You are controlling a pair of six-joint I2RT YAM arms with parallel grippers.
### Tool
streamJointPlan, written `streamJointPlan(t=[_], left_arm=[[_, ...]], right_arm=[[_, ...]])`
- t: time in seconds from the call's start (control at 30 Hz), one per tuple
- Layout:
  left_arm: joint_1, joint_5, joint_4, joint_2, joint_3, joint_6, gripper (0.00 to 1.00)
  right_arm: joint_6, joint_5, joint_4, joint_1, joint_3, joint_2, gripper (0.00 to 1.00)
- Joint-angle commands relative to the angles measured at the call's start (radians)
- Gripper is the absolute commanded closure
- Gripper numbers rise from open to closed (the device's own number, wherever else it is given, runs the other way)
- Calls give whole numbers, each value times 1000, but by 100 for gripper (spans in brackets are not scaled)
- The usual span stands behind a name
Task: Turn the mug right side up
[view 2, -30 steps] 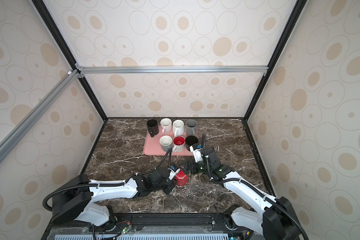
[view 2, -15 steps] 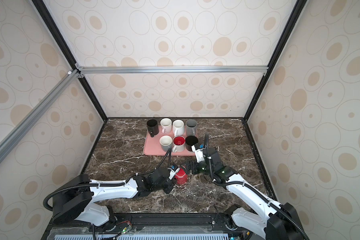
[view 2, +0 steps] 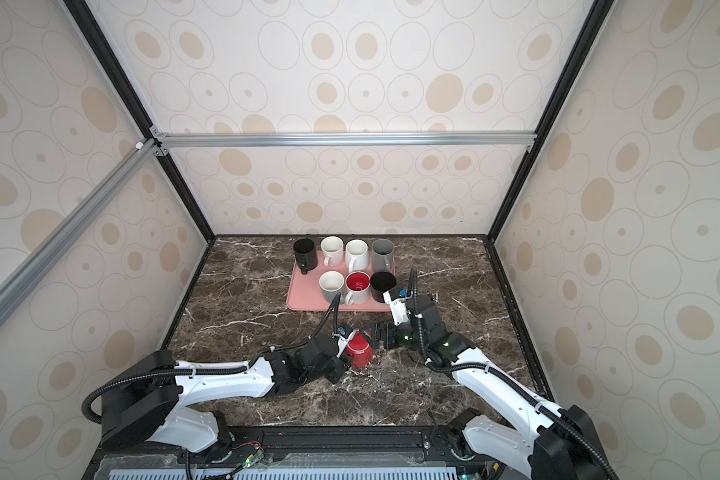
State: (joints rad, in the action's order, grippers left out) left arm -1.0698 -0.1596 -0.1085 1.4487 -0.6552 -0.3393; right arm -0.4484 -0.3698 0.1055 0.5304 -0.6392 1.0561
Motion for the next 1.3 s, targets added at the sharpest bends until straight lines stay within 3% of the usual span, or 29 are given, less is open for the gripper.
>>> streamJointPlan(t=[0.0, 0.2, 0.43, 0.67, 1.0, 1.27], left_arm=[[-10, -50, 46, -6, -17, 1, 57], [-10, -93, 95, -44, 2, -23, 63], [-10, -28, 25, -36, 8, 3, 57], [-10, -30, -3, 17, -1, 28, 58], [-11, -38, -33, 17, 20, 52, 70], [-19, -73, -20, 22, 19, 60, 91]], right_arm=[[-6, -13, -6, -7, 7, -8, 4], [-11, -17, -10, -6, 2, 2, 4], [-12, -23, -13, -6, -5, 12, 4], [-8, -17, 1, -9, -11, 8, 4], [-12, -25, -10, -9, -14, 20, 4], [-19, -30, -21, -9, -6, 21, 4]])
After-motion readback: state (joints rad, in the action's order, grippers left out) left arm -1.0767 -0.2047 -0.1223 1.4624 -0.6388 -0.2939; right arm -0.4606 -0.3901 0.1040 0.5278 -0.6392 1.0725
